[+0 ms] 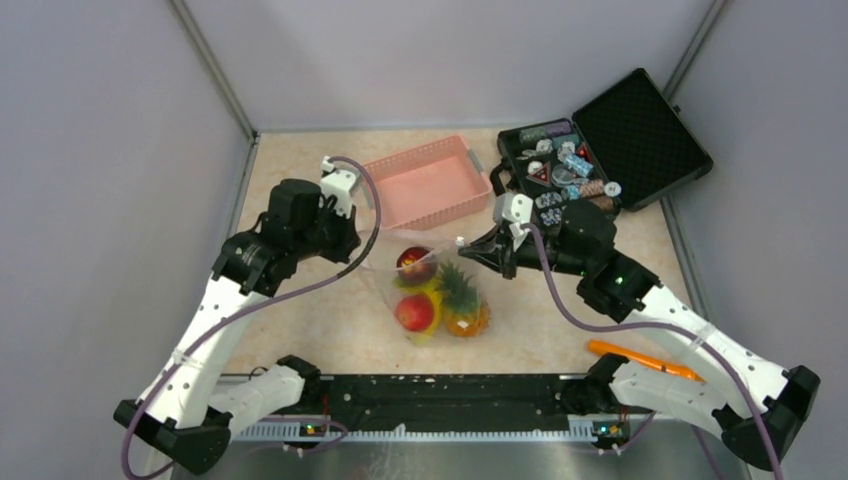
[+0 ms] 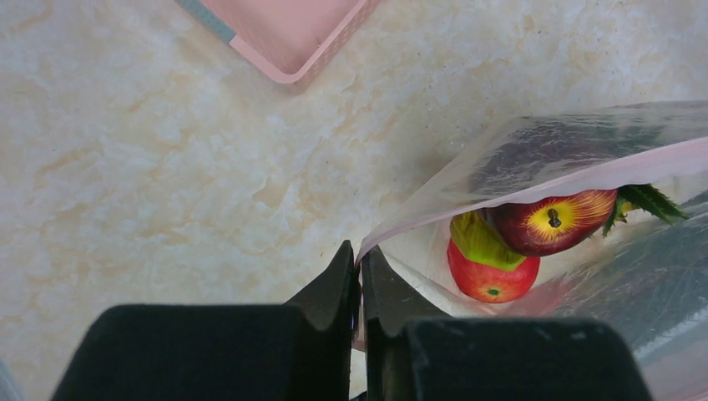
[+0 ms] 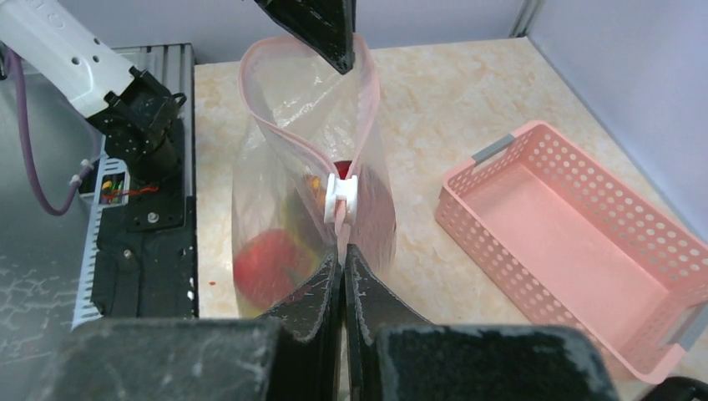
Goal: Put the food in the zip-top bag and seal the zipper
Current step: Adjust the zipper food storage bag at the center of the board.
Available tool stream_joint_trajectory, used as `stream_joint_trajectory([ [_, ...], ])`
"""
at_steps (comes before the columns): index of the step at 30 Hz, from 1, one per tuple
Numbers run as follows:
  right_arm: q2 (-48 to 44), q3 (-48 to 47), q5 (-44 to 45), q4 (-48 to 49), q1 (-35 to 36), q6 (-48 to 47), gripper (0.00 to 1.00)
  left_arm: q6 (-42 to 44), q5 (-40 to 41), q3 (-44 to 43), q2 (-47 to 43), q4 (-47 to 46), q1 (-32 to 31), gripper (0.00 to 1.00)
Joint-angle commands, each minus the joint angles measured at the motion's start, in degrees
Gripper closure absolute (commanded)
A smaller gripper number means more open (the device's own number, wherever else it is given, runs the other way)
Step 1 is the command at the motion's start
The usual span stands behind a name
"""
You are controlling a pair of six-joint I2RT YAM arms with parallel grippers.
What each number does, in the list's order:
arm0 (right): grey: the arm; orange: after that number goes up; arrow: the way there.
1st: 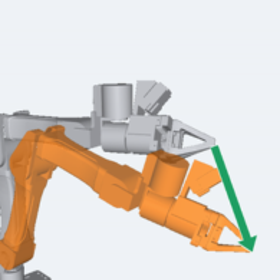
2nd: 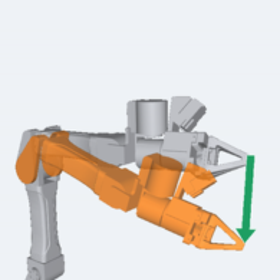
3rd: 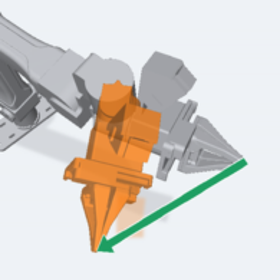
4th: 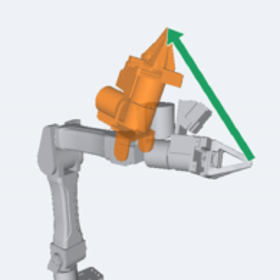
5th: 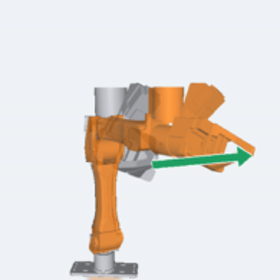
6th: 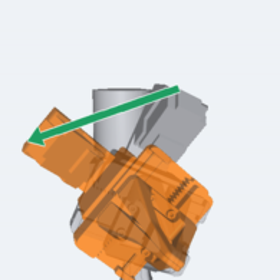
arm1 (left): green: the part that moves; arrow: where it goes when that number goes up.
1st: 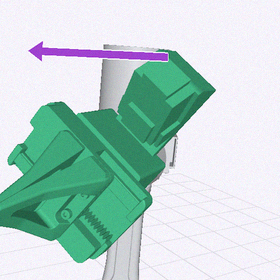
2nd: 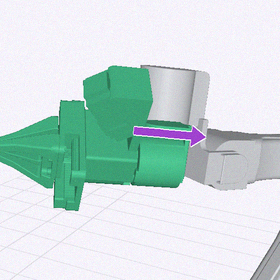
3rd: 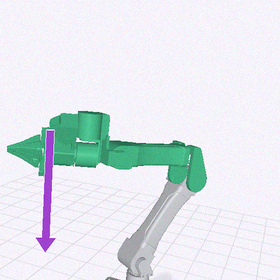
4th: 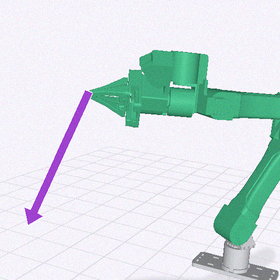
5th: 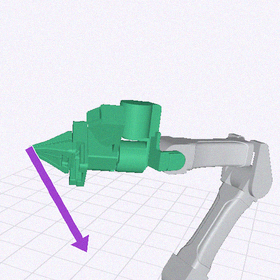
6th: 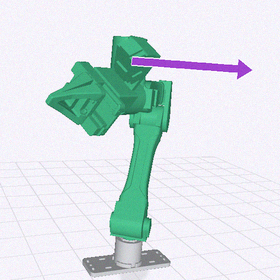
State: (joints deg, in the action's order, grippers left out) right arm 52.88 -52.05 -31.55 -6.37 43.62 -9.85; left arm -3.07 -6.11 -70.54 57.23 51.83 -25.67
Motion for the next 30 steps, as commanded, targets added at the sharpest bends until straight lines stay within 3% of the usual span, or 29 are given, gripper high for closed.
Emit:
stream_joint_trajectory([
  [1,-2.42,-0.12,1.12,4.76,-0.81,0.21,1.00,1.81,4.36,-4.33,-0.94,3.57,0.61,0.93],
  [8,-1.10,4.15,-4.49,11.03,-0.83,3.56,1.00,0.72,-3.00,-3.08,-2.00,1.59,0.61,1.00],
  [10,-0.50,6.50,-5.06,14.35,-0.81,6.27,0.87,-0.60,-4.94,-2.22,-2.27,0.04,0.60,1.00],
  [13,0.57,9.68,-7.09,18.98,-0.81,8.07,0.57,-2.38,-4.86,-1.39,-2.23,-1.86,0.58,1.00],
  [15,1.06,11.16,-6.64,20.66,-0.79,8.33,0.48,-2.95,-4.81,-1.36,-1.85,-2.16,0.59,1.00],
  [25,3.53,11.87,-2.13,28.14,-0.77,4.67,0.41,-1.96,-9.02,-1.53,-2.21,-3.10,0.55,1.00],
  [30,7.67,9.44,-3.87,27.76,-0.79,1.81,0.42,-1.52,-8.94,-1.52,-3.08,-2.85,0.59,1.00],
])
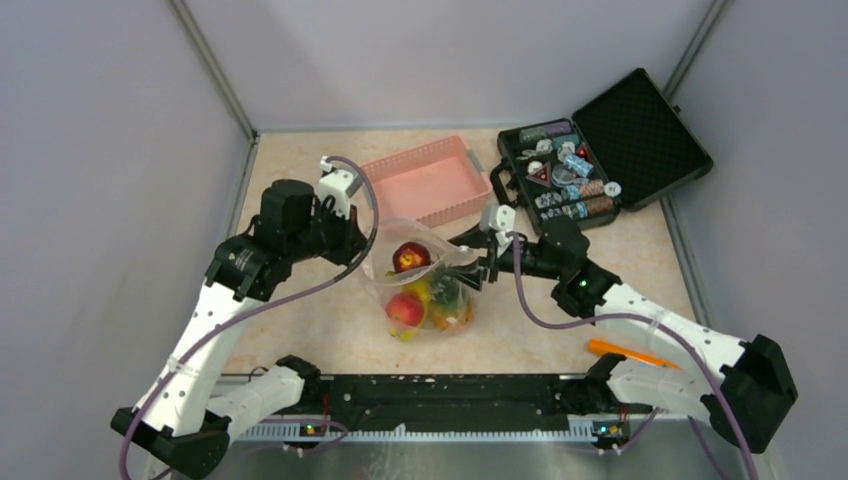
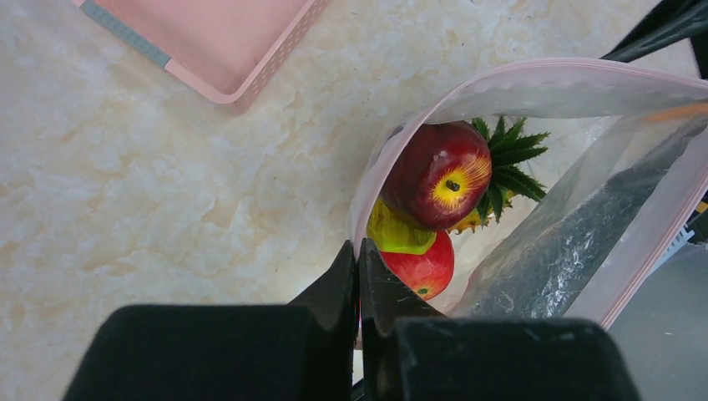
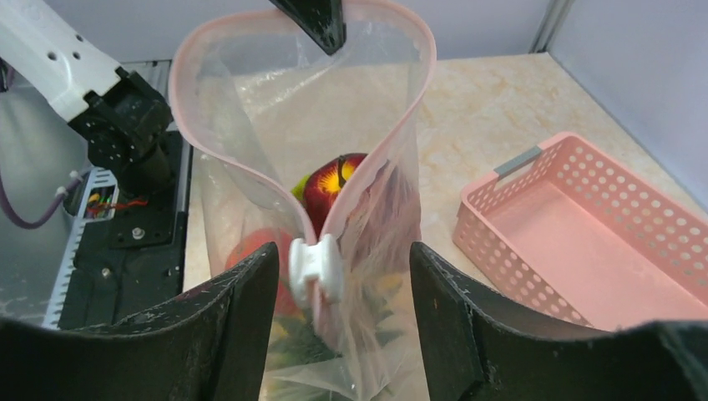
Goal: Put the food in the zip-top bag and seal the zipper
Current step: Adjust the zipper food storage bag at the center of the board.
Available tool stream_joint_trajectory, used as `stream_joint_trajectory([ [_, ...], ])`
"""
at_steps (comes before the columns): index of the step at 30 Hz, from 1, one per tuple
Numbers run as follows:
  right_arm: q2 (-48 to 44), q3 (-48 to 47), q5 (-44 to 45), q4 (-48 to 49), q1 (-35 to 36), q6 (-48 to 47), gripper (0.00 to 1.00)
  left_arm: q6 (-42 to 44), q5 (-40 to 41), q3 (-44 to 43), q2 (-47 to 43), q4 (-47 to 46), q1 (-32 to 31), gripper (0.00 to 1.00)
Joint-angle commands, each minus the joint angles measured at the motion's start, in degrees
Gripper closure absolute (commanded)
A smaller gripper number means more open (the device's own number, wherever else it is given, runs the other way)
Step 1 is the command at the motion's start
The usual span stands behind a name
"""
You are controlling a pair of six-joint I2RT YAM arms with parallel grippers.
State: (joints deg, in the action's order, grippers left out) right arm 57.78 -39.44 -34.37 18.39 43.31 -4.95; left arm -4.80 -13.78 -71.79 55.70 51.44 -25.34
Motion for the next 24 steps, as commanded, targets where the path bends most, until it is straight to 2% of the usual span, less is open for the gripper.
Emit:
stream_joint_trajectory([
  [1,3.20,-3.53,-1.72,3.19,-0.46,-2.95,0.45,0.29,-0.91,-0.20,-1.60,-2.36,0.22,1.00],
  [4,3.70,-3.41,-3.02,4.16,-0.49,-2.15,0.67,0.44,-0.71,-0.14,-1.83,-1.80,0.29,1.00],
  [7,2.47,-2.07,-2.05,5.73,-0.50,-1.43,0.83,0.51,0.50,0.42,-2.51,-1.99,0.27,1.00],
  [8,1.83,-1.58,-1.61,6.42,-0.50,-1.15,0.96,0.57,1.43,0.56,-2.53,-1.87,0.27,1.00],
  [9,1.01,-1.07,-1.30,7.14,-0.51,-0.87,1.00,0.71,2.18,0.60,-2.53,-1.66,0.29,1.00],
  [13,-1.43,-0.18,-0.44,8.64,-0.45,0.54,1.00,0.79,3.58,1.03,-2.49,-1.27,0.29,0.98],
  [15,-1.42,-1.27,-0.66,6.82,-0.51,1.11,1.00,0.63,3.99,0.63,-2.28,-1.34,0.25,0.42],
  [16,-1.06,-2.22,-1.59,5.09,-0.51,1.01,1.00,0.69,3.93,0.44,-2.55,-1.88,0.26,0.22],
  [18,-0.01,-4.21,-3.29,0.93,-0.50,0.45,1.00,1.75,2.66,-0.48,-3.45,-3.65,0.25,0.05],
  [19,0.46,-4.99,-4.01,-0.17,-0.51,0.25,1.00,2.64,2.18,-1.36,-4.39,-4.85,0.29,0.02],
  [22,1.06,-5.61,-5.94,-1.06,-0.51,0.46,1.00,6.09,-1.87,-3.64,-6.38,-9.45,0.25,0.01],
  [24,1.22,-6.40,-7.86,-2.03,-0.51,0.58,1.00,7.68,-10.78,-3.74,-7.11,-13.74,0.25,0.01],
])
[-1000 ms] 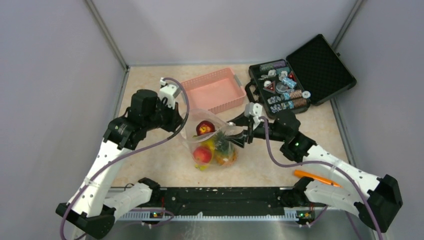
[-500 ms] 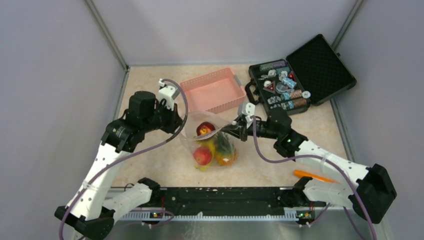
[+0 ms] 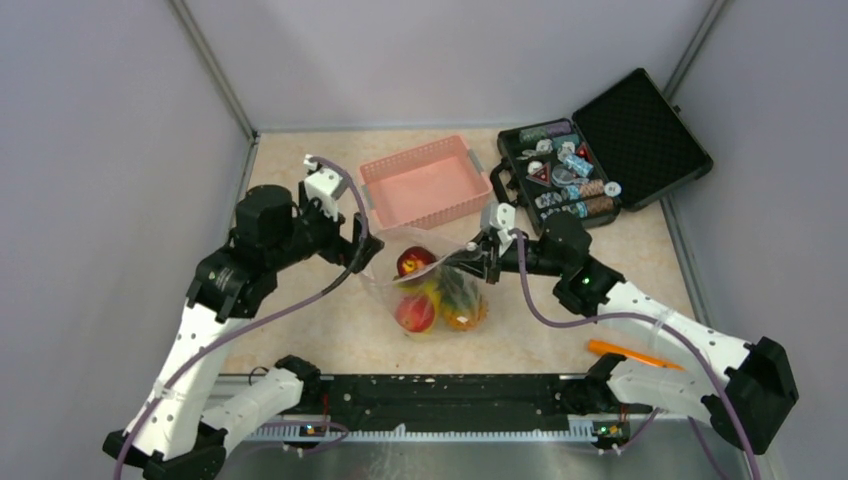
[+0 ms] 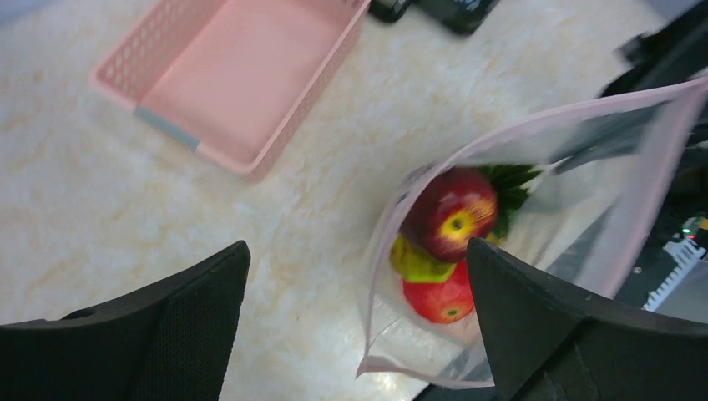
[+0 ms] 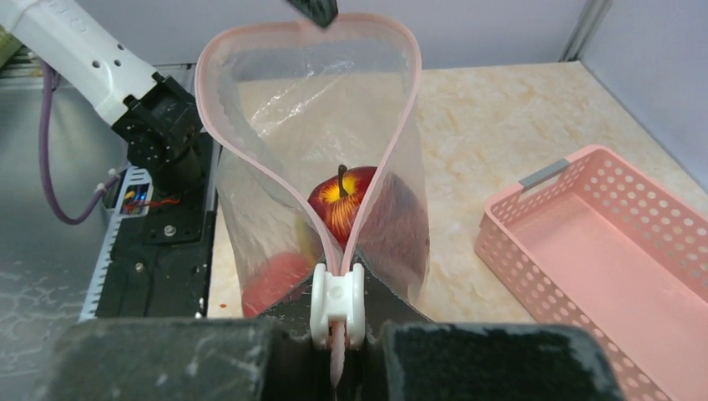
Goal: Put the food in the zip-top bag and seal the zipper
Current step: Adjust the zipper food storage bag at the center of the board.
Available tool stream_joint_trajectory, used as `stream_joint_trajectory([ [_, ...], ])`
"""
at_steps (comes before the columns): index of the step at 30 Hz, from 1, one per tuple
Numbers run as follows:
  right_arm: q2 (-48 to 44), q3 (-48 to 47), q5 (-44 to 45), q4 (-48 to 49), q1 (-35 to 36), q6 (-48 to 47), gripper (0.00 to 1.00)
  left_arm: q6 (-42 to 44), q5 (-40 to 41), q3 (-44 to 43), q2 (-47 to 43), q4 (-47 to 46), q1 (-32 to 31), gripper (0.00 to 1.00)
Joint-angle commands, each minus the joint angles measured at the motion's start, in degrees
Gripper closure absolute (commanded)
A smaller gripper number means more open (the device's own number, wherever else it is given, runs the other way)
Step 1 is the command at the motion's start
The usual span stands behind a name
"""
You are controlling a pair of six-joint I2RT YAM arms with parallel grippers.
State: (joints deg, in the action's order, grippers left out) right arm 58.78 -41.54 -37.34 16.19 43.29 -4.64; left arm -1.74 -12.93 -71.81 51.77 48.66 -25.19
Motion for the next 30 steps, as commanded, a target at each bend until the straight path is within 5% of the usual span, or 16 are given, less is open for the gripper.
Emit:
stream_joint_trajectory([
  [1,0.29,-4.81,-6.17,-0.52,-0.48,0.24,1.00,5.13,-15.74,-3.05,-3.24,-13.25,0.13,0.01],
  [8,-0.06,-6.93,-10.91,-3.63,-0.48,-0.17,1.00,1.86,-39.99,0.53,1.74,-28.56,-0.87,0.01],
  [18,0.50,-7.11,-11.58,-4.10,-0.42,0.94,1.00,7.03,-19.10,-0.93,8.16,-26.11,-20.89,0.08],
  [30,0.48,-6.89,-10.96,-5.28,-0.46,0.63,1.00,6.86,-14.30,0.05,13.14,-31.65,-24.47,0.25],
])
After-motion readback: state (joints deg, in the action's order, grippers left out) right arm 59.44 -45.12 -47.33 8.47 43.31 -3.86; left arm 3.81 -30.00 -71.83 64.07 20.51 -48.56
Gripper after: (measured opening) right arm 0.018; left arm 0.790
